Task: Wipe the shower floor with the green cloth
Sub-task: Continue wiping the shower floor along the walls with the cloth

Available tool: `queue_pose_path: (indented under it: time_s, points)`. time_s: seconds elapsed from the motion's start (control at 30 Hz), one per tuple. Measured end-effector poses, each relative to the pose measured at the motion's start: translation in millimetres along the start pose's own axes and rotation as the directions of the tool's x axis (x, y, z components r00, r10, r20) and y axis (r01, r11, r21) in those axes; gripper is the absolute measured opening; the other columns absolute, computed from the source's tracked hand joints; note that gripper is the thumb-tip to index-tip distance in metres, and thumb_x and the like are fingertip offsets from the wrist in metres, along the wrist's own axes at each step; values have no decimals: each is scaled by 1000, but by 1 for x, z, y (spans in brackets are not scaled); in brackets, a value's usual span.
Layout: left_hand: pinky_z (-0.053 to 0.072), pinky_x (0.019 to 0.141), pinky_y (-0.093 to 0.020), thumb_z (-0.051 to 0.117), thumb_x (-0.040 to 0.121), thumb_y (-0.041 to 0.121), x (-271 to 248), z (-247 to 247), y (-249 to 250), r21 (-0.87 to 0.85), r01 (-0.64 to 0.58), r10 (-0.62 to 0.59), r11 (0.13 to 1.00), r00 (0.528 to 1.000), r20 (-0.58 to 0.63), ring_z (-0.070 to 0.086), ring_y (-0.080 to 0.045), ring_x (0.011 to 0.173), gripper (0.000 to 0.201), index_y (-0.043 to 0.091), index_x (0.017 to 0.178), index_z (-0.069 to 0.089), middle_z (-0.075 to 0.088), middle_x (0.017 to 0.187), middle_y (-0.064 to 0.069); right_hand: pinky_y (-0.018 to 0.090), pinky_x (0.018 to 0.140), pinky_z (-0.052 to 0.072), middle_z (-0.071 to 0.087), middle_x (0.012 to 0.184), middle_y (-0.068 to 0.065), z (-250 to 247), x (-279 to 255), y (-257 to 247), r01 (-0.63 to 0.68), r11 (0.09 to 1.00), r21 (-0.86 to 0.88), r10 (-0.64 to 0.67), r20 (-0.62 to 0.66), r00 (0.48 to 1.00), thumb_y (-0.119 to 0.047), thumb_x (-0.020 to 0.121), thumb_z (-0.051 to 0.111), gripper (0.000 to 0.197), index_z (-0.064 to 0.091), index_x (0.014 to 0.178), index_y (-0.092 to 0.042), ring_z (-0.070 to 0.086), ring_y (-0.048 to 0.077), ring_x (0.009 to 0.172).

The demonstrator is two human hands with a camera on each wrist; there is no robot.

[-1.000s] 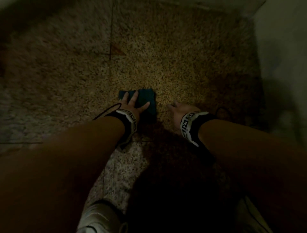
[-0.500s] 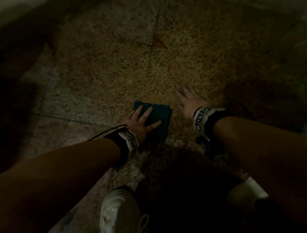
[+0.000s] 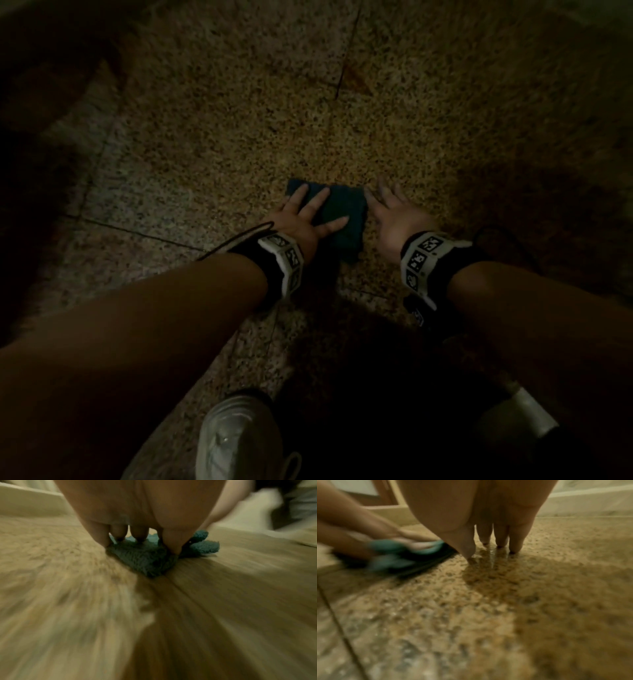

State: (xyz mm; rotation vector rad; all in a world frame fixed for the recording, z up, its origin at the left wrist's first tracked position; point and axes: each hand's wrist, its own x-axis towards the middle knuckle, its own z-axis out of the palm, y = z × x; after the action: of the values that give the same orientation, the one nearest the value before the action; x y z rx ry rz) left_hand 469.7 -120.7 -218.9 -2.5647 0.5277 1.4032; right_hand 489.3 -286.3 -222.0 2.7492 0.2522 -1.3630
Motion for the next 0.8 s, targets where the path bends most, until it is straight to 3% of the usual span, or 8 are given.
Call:
queue_pose_path:
  time_s: [0.2,0.33,0.47,0.53,0.63,0.73,0.8]
  points:
    - [2,116,-47,58,91,25,19,-31,-7,-85,77,-85,993,991,-104,-23,-30,141,92,55,141,-13,-33,151,4,31,118,5,-21,156,-7,3,-1,7,49,986,158,-41,-53,998,-12,97,37,76,-17,149,-23,-14,17,145]
    - [2,116,-47,54,94,26,19,-27,-8,-93,62,-75,994,988,-135,-22,-31,142,85,55,142,-10,-30,153,3,30,118,9,-22,156,-7,-1,-3,6,36,993,113,-33,-34,999,-14,98,39,75,-14,150,-23,-13,17,146]
    - [7,116,-53,51,93,29,15,-12,-16,-143,34,-50,989,993,-110,-18,-35,142,81,58,140,-8,-27,154,2,38,119,12,-23,156,-3,-10,1,-10,-66,998,12,65,49,997,-19,96,47,81,-13,151,-19,-10,22,146]
    - [5,117,-51,50,95,24,4,0,-20,-121,13,-24,993,996,-90,-20,-34,142,81,57,141,-7,-28,154,4,43,117,19,-16,158,1,-16,6,-17,-107,992,-60,111,69,991,-20,95,50,82,-9,152,-15,1,26,146]
    - [2,115,-50,50,94,15,-14,21,-27,-102,-39,34,994,998,-51,-27,-30,140,84,55,142,-7,-33,151,6,43,113,28,5,159,7,-26,6,-24,-80,987,-139,77,-27,997,-19,97,41,64,8,152,-13,20,29,142]
    - [1,114,-51,51,95,22,-25,45,-38,-116,-57,53,992,998,-40,-29,-30,139,82,55,142,-7,-35,150,5,44,118,12,-14,158,-2,-33,6,-31,1,990,-140,-13,-82,997,-13,97,33,67,-3,152,-24,-4,23,146]
    - [-2,115,-50,51,95,26,-30,57,-39,-98,-58,55,994,998,-35,-30,-30,139,81,55,142,-8,-36,150,5,44,119,9,-21,157,-4,-31,7,-39,48,988,-147,-56,-50,997,-12,97,33,69,-7,151,-26,-11,20,146]
